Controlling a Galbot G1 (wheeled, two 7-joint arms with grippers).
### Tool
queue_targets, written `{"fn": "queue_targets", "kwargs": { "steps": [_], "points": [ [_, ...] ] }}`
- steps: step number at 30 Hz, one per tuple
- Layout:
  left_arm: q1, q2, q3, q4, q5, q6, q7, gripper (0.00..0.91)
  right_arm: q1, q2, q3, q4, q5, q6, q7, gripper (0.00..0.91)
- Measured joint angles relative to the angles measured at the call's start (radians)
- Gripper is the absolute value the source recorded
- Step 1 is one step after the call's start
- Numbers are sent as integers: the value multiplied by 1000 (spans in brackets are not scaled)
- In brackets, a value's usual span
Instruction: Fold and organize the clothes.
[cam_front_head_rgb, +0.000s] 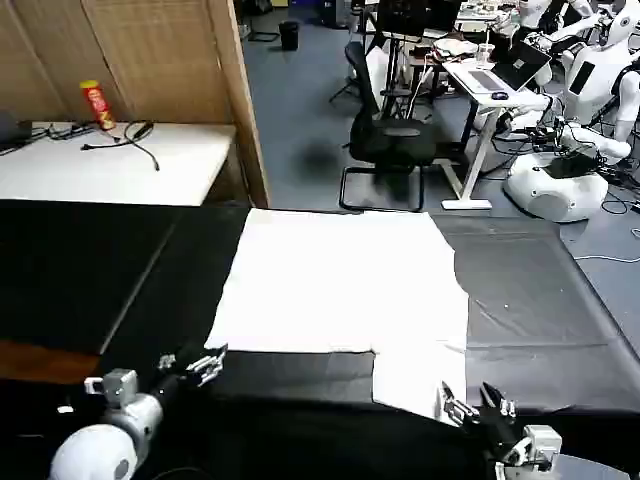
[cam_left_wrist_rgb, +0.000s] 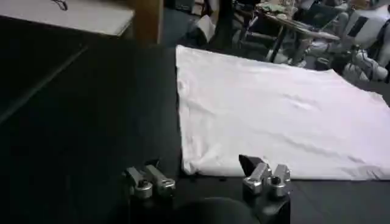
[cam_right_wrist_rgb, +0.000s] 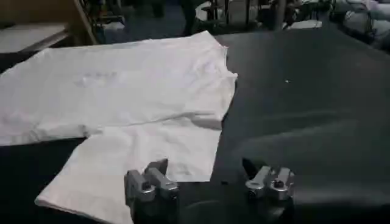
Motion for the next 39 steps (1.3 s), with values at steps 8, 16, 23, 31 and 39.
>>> {"fn": "queue_targets", "kwargs": {
  "steps": [8,16,23,31,39],
  "points": [
    [-15,-12,21,23,27,-1,-5,0,-6,15,-28,-5,-22,-21,18,205],
    [-18,-16,20,51,17,-9,-9,0,-19,21,-42,1,-40,-19,19,10],
    [13,-27,9,13,-10,-2,-24,0,-66,23,-23,59,-46,-57,67,0],
    [149,-43,-42,-129,-6,12,-61,0,-177,29,-14,177,-43,-104,115,0],
    [239,-56,-74,-209,5,-17,-73,0,-123,-12,56,193,41,-66,52,0]
  ]
}}
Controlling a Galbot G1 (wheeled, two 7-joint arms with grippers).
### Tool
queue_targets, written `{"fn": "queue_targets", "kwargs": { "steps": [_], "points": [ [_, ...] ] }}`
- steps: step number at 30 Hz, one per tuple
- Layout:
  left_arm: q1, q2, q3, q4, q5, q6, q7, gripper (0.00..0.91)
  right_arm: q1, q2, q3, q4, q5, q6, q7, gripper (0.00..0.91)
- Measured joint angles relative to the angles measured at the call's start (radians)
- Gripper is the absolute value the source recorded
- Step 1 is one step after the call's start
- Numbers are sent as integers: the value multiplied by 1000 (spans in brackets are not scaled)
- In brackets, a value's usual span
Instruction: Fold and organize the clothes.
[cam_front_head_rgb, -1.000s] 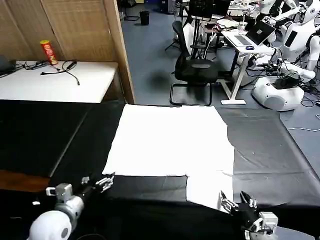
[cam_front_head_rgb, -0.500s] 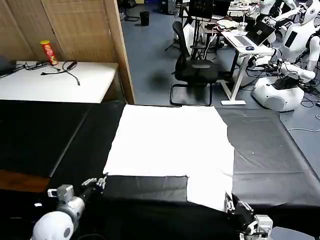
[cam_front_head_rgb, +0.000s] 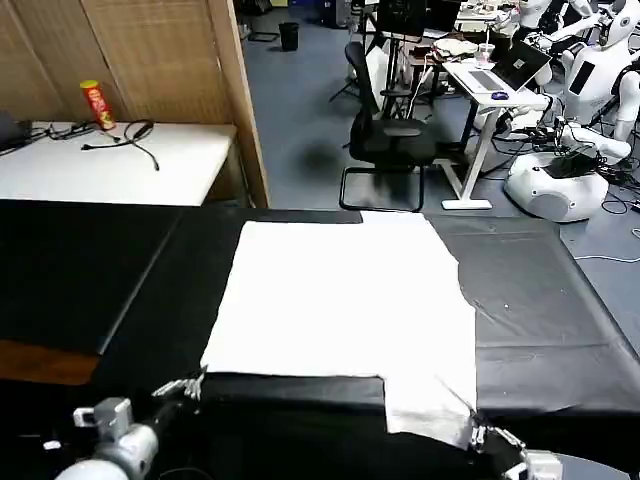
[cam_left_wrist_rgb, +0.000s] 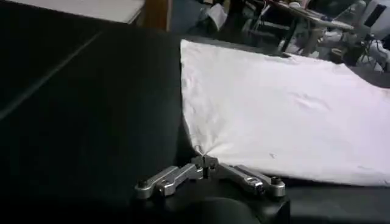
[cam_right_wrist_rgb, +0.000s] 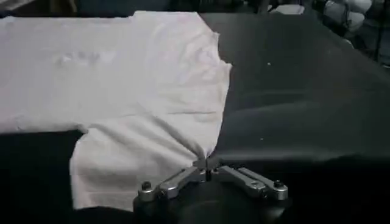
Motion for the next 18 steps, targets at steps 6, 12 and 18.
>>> {"fn": "queue_targets", "kwargs": {
  "steps": [6,12,18],
  "points": [
    [-79,-3,24,3,-19,-7,-27,0,159,-94,49,-75,106,74,-20,0],
    [-204,9,59,53,24,-37,-23,0,344,-145,-4,-230,92,114,-29,0],
    [-318,4,114,162,119,-84,13,0,532,-147,-103,-387,37,126,-40,0]
  ]
}}
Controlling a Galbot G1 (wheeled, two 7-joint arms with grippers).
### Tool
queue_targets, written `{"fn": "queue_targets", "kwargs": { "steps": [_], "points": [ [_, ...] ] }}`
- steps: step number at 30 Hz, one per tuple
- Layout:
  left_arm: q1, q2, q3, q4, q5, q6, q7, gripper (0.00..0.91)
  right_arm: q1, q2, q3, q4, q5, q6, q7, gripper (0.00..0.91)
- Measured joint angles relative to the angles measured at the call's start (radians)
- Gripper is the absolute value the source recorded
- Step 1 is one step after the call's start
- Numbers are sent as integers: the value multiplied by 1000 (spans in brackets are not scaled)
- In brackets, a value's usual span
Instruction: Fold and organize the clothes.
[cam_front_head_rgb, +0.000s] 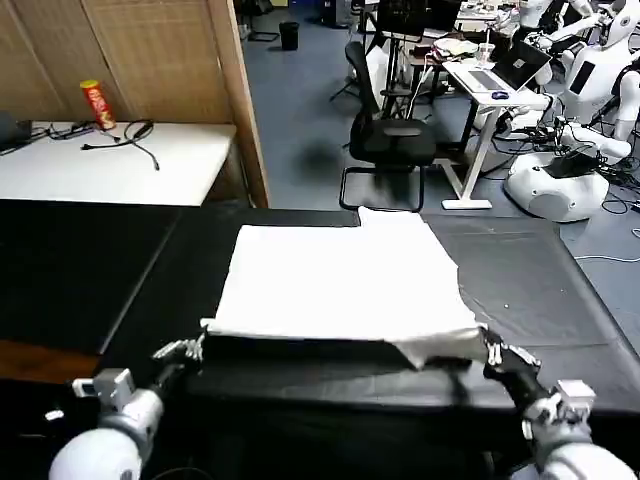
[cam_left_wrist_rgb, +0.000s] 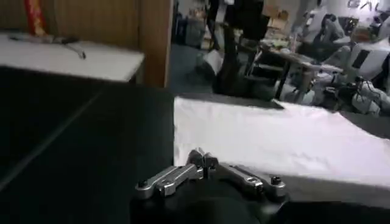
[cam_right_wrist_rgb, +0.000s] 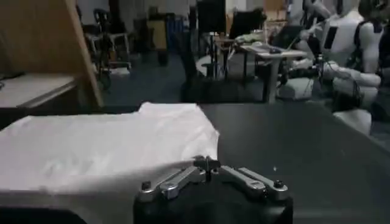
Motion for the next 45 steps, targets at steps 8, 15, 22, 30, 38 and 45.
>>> {"fn": "queue_targets", "kwargs": {
  "steps": [8,15,22,30,38,45],
  "points": [
    [-137,6,47,164,50,-24,8,0,195,-4,-127,-203,-45,9,-27,0],
    [-247,26,85,283,59,-28,26,878,274,-7,-171,-293,-23,-20,-63,878],
    [-251,39,85,288,68,-12,35,878,192,-51,-134,-179,14,-80,-80,878],
    [-178,59,57,232,51,13,35,878,8,-76,-53,-31,-18,-57,-106,878],
    [-136,49,52,226,-8,28,58,878,-77,-62,-22,-40,-37,-27,-117,702],
    [-141,46,54,254,-25,31,73,0,-84,-53,-30,-53,-46,-24,-121,78]
  ]
}}
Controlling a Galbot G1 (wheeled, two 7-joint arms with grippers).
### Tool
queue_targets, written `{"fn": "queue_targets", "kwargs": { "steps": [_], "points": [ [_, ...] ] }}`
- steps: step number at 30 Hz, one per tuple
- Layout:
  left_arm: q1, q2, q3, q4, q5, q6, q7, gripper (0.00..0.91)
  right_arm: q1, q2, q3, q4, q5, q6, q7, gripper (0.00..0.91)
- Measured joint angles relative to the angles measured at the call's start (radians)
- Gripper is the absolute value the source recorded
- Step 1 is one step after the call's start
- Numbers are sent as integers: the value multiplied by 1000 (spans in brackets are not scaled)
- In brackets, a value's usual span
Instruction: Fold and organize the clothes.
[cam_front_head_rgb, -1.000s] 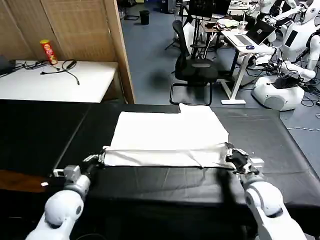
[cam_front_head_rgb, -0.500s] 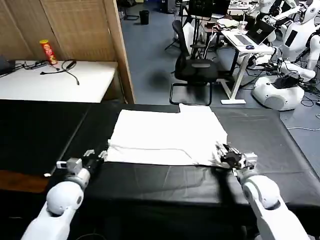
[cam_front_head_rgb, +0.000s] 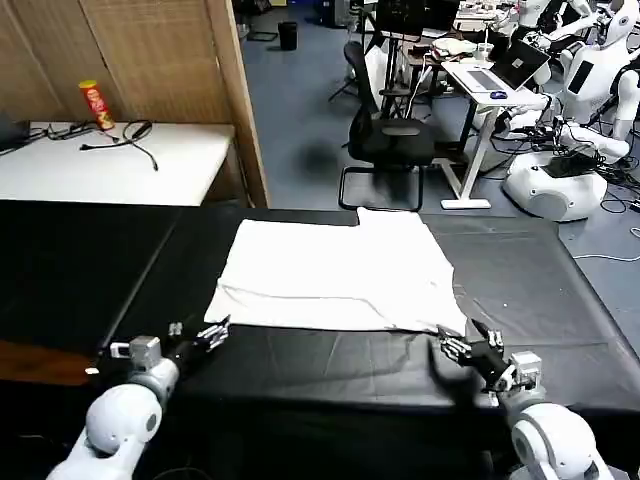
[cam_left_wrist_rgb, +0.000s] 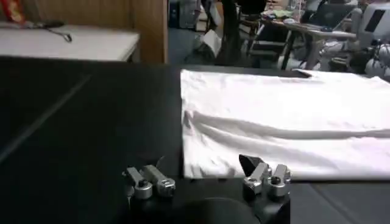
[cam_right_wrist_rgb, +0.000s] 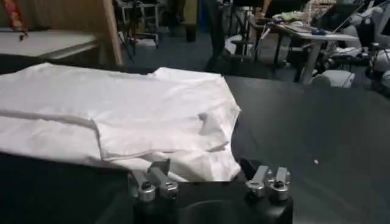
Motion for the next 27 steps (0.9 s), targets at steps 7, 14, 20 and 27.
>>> {"fn": "queue_targets", "kwargs": {
  "steps": [7,14,20,27],
  "points": [
    [10,3,1,-8,4,0,-10,0,-27,-10,10,30,6,-19,26,49],
    [75,29,-23,-88,26,21,-55,0,-100,-33,45,103,61,-100,70,29],
    [196,53,-62,-196,63,43,-66,0,-193,-37,73,190,64,-150,99,29],
    [376,61,-123,-300,100,49,-66,0,-300,-24,87,288,50,-200,123,29]
  ]
}}
